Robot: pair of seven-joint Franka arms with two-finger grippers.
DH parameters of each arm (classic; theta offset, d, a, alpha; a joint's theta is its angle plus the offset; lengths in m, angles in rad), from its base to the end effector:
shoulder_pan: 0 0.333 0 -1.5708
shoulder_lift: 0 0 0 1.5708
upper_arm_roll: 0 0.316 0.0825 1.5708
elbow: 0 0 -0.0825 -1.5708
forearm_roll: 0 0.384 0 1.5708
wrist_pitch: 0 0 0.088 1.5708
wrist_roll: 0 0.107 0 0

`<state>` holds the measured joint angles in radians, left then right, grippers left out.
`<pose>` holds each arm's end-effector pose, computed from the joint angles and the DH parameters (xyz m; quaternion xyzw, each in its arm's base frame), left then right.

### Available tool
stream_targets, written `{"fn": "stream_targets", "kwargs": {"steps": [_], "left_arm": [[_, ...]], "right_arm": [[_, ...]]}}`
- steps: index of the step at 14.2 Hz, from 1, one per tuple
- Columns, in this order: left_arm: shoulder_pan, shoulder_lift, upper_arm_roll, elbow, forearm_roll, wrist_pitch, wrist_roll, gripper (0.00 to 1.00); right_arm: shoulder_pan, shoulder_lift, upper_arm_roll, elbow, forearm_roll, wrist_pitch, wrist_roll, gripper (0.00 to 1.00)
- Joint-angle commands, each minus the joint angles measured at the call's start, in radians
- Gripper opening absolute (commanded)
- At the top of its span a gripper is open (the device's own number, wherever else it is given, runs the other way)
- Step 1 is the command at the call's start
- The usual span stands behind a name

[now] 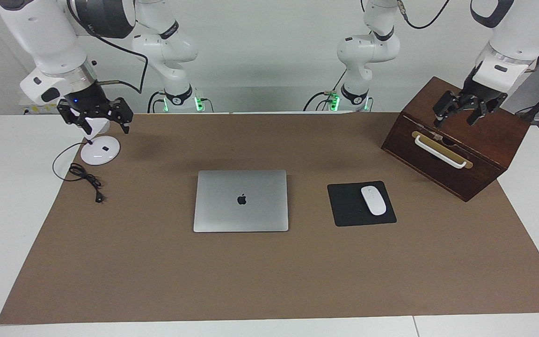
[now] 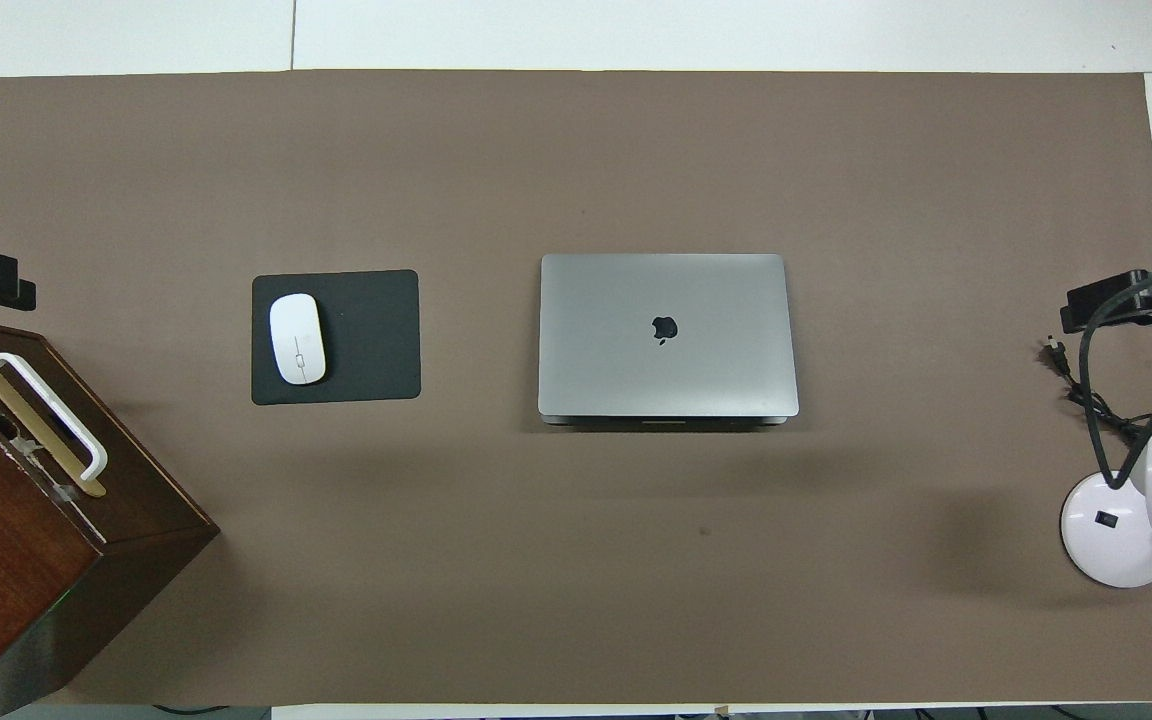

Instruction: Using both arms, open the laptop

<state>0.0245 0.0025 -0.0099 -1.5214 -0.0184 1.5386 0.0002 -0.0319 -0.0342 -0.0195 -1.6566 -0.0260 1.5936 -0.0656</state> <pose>0.5525 0.0061 0.6435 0.9999 0.0068 0.0074 0.0091 0.5434 -0.0309 0.6048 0.9998 0.0076 -0.0151 0.0118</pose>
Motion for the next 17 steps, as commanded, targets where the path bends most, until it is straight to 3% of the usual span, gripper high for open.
{"fn": "stream_targets", "kwargs": {"steps": [1, 9, 14, 17], "left_arm": [[0.009, -0.024, -0.007, -0.031, 0.017, 0.018, -0.003, 1.0], [0.009, -0.024, -0.007, -0.031, 0.017, 0.018, 0.003, 1.0], [0.009, -0.024, -0.007, -0.032, 0.017, 0.018, 0.003, 1.0], [0.009, -0.024, -0.007, -0.031, 0.017, 0.018, 0.0, 1.0]], "right_arm": [[-0.04, -0.013, 0.006, -0.025, 0.008, 0.014, -0.03, 1.0], [-0.051, -0.013, 0.006, -0.023, 0.008, 0.04, -0.14, 1.0], [-0.037, -0.009, 0.007, -0.025, 0.008, 0.052, -0.053, 1.0], [-0.051, 0.025, 0.007, -0.014, 0.009, 0.186, -0.048, 1.0]]}}
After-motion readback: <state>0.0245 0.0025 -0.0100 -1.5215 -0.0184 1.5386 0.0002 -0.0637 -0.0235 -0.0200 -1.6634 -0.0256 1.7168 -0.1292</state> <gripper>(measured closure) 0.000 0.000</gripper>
